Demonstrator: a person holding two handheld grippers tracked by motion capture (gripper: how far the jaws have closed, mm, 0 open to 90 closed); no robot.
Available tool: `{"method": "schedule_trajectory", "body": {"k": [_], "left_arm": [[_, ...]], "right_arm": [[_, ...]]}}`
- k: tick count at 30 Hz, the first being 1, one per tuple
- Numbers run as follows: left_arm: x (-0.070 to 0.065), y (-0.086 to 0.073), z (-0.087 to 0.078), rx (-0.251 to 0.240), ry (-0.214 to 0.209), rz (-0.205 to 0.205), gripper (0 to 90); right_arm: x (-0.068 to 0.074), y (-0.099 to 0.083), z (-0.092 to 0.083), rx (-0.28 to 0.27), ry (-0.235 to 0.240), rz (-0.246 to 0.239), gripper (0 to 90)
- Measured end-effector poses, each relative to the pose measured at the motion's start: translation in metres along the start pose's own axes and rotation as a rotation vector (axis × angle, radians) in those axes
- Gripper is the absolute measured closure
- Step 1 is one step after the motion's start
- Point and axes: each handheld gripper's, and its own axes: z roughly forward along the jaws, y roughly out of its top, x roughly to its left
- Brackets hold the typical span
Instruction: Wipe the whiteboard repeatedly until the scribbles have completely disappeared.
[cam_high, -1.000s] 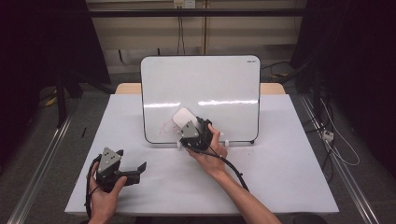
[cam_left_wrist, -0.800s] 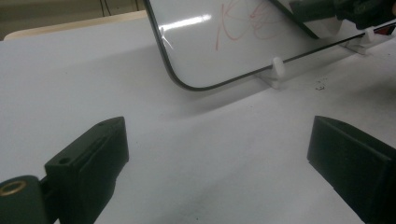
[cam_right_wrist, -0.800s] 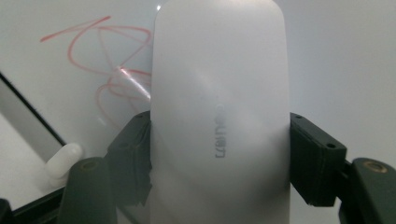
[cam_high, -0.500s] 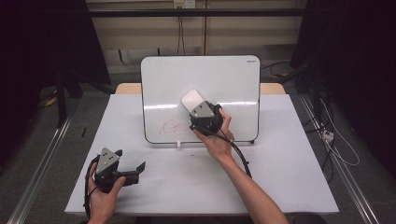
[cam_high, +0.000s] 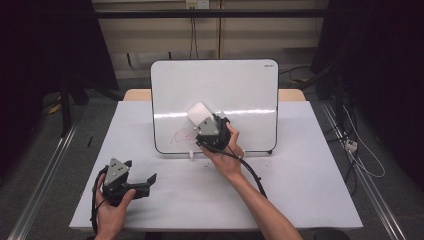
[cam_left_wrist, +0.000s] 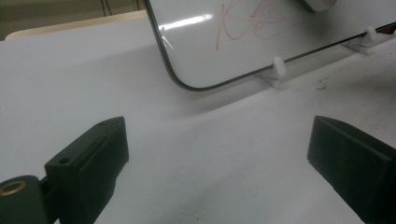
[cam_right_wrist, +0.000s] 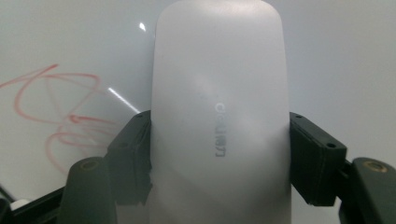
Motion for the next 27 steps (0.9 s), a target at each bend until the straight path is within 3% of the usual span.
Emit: {"method": "schedule_trajectory", "body": {"k": [7, 13, 17, 27], "left_arm": [[0.0, 0.0, 0.0, -0.007, -0.002, -0.003, 5.3], [0.0, 0.0, 0.0, -0.01, -0.002, -0.001, 5.3], [0.001, -0.001, 0.0, -0.006, -0.003, -0.003, 5.3], [0.001, 0.0, -0.001, -0.012, 0.002, -0.009, 5.3]], "right_arm": [[0.031, -0.004, -0.001, -0.009, 0.023, -0.06, 31.6], [0.044, -0.006, -0.002, -0.004, 0.055, -0.096, 31.6], [0.039, -0.004, -0.001, 0.002, 0.067, -0.1, 31.6], [-0.001, 0.012, 0.006, 0.004, 0.018, 0.008, 31.6]]}}
